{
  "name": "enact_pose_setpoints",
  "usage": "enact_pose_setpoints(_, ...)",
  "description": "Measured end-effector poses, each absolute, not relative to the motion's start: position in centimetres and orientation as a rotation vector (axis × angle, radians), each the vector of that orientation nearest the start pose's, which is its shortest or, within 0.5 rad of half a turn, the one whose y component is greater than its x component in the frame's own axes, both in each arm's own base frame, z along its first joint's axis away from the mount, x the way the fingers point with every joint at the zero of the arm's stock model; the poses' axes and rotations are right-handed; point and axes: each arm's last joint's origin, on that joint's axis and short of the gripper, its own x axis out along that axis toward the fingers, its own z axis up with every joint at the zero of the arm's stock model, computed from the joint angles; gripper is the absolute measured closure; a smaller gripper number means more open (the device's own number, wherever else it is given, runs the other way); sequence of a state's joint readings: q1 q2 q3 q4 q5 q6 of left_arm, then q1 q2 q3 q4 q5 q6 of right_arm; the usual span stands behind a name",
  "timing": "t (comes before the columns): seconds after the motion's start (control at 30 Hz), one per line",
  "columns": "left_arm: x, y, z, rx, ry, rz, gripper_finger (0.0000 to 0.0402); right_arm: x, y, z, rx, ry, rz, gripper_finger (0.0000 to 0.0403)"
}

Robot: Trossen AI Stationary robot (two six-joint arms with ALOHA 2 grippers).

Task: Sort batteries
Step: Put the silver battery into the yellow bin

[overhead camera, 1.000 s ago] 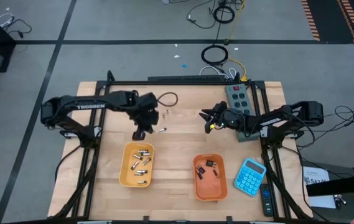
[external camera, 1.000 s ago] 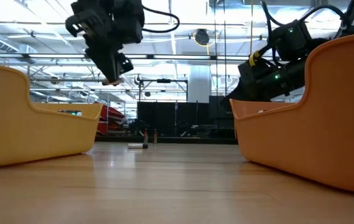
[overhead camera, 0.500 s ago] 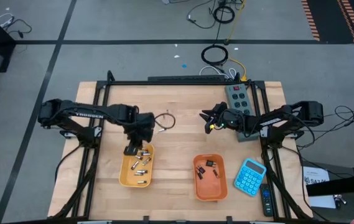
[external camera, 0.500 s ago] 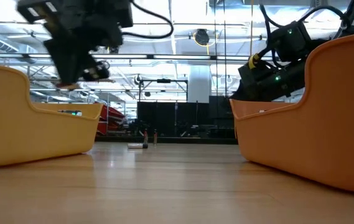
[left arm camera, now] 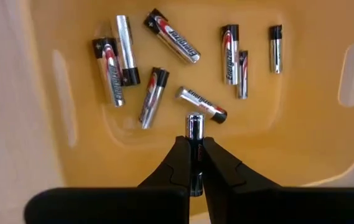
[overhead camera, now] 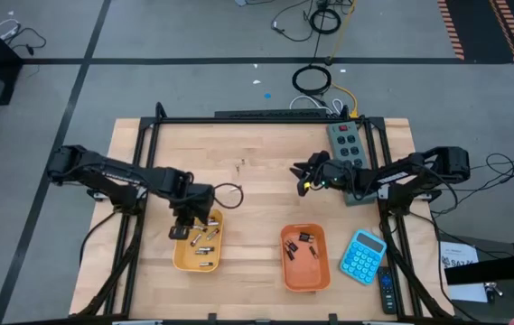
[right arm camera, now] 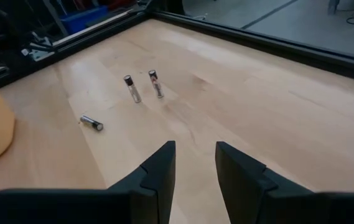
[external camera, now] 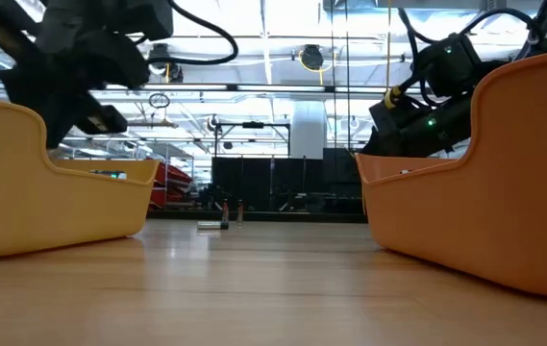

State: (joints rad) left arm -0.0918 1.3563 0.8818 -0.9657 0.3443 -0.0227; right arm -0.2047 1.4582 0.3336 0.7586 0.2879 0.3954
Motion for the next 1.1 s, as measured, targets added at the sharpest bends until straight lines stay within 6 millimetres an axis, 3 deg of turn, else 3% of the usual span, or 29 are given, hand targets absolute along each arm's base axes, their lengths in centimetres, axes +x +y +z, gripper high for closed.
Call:
enact_pose_setpoints(0.37, 21.7, -4.9, 20.0, -0.14, 1.431, -0.32, 0.0382, 23.4, -5.0, 13.7, 0.377, 0.267, -0.535, 0.0298)
enact_pose_setpoints(1.1, 21.9, -4.9, 20.0, -0.079, 1.402, -0.292, 0.0378, 23.4, -5.0, 13.6, 0.369, 0.271, -0.534, 0.0298)
